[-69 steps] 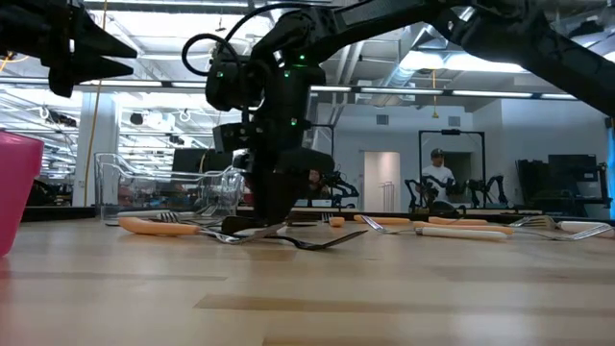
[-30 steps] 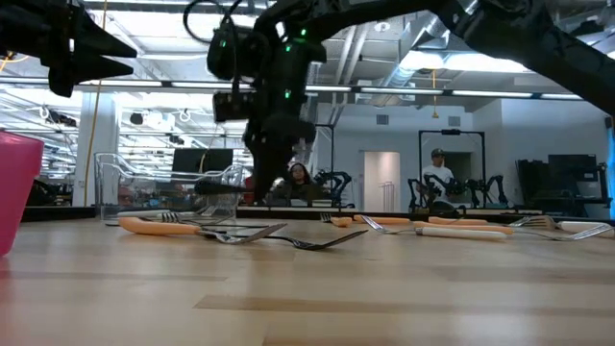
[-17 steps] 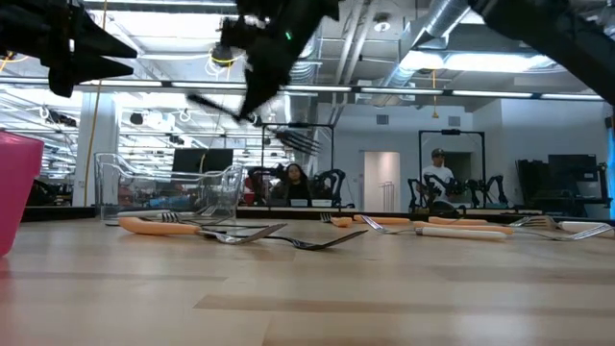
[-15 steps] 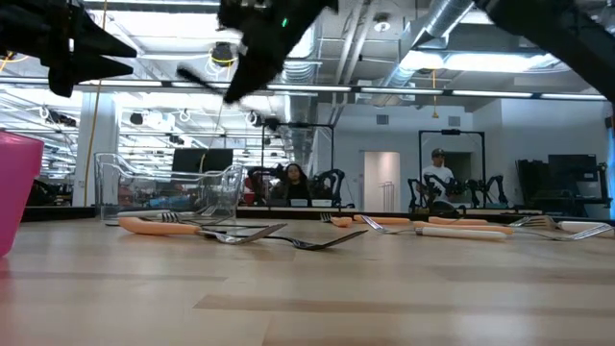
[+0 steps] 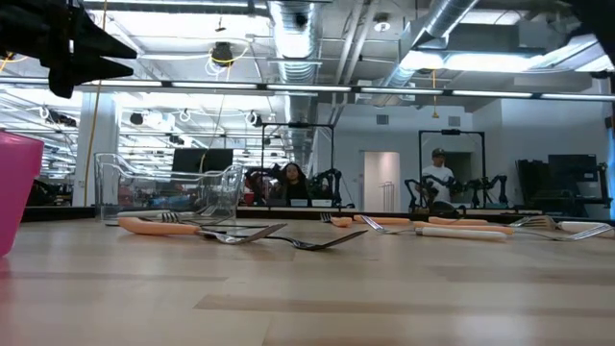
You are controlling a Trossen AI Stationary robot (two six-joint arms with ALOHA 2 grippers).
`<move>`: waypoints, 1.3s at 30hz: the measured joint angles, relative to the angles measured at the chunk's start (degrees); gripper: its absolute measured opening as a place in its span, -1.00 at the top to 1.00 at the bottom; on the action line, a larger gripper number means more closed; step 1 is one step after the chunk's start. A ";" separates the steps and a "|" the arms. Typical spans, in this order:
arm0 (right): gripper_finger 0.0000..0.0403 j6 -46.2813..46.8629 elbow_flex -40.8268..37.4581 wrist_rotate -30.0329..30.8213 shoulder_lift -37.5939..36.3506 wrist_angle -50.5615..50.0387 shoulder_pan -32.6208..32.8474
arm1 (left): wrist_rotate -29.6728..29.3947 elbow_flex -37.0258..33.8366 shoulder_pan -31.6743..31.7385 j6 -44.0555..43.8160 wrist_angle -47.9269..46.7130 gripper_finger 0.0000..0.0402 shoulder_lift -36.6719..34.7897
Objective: Sort silverware by color (type)
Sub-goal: Put the black fork into the red bin
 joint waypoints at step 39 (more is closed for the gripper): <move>0.89 14.25 -68.24 13.25 -58.80 19.48 1.67 | -1.04 0.00 0.01 -0.53 -0.06 0.11 0.00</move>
